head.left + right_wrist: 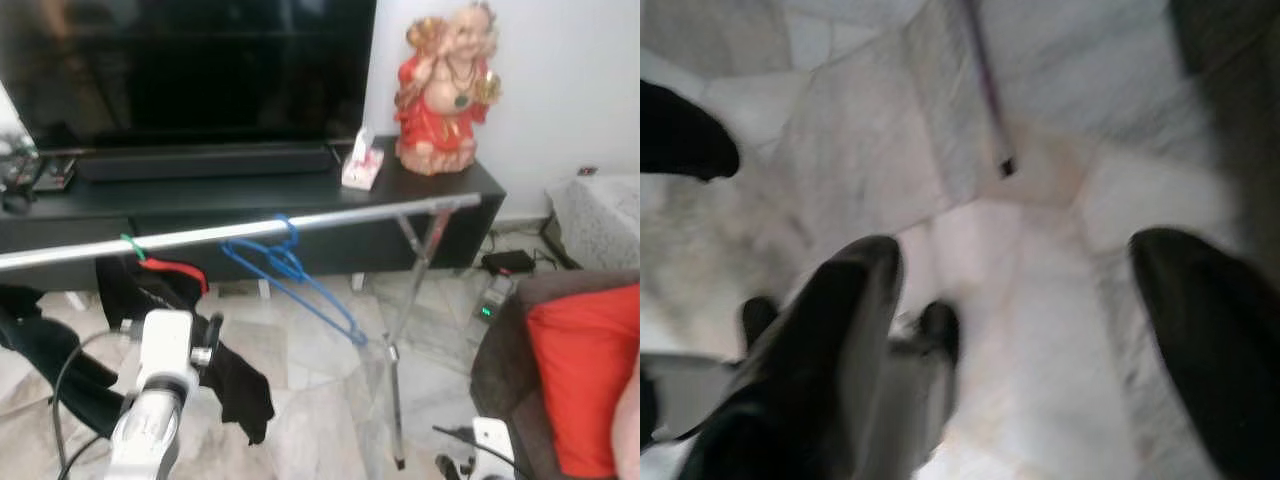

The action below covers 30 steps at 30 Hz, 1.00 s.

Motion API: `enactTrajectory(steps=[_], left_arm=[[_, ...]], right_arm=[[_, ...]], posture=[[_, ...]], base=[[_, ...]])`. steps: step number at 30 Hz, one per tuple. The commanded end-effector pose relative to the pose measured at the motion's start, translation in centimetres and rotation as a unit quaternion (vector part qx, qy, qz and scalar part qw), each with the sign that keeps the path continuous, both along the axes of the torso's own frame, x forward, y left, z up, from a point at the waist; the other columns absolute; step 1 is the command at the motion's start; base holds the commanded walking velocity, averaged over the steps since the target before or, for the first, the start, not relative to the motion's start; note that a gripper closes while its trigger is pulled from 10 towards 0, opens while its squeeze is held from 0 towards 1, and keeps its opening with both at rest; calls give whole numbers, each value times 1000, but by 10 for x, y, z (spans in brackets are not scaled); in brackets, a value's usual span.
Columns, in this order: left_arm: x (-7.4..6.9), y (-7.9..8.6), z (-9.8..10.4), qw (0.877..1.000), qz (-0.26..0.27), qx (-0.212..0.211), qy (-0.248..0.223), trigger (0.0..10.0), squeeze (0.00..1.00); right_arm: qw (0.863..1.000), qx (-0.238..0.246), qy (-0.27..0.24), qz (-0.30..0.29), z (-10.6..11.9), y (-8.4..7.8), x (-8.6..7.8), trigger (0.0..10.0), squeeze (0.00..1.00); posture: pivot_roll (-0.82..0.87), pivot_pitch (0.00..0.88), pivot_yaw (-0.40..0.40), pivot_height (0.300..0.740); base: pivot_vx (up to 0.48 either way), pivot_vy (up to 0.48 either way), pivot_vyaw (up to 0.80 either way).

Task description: Hang hanger

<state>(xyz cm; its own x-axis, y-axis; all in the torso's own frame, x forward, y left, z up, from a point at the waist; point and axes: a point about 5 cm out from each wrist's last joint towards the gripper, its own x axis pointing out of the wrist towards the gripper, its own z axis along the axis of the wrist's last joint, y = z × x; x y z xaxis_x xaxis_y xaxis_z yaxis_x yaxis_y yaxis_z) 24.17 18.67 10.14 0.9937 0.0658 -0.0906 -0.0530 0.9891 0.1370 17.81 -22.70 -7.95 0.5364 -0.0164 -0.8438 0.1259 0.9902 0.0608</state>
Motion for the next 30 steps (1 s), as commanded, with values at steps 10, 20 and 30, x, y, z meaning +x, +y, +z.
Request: enactTrajectory(steps=[10, 20, 30], left_arm=[[44, 17, -2, 991, 104, -15, 83, 10000, 0], [69, 17, -9, 988, 100, -62, 97, 10000, 0], [81, 24, -7, 984, 136, -52, 106, 10000, 0]], right_arm=[[1000, 12, -7, 11, 2, 3, 5, 10000, 0], [1000, 13, -7, 16, 2, 3, 5, 10000, 0], [1000, 16, -8, 16, 2, 2, 5, 10000, 0]], posture=[[14, 0, -60, 740], [9, 0, -64, 740], [-5, 0, -63, 740]], base=[[0, 0, 0], [0, 0, 0], [0, 0, 0]])
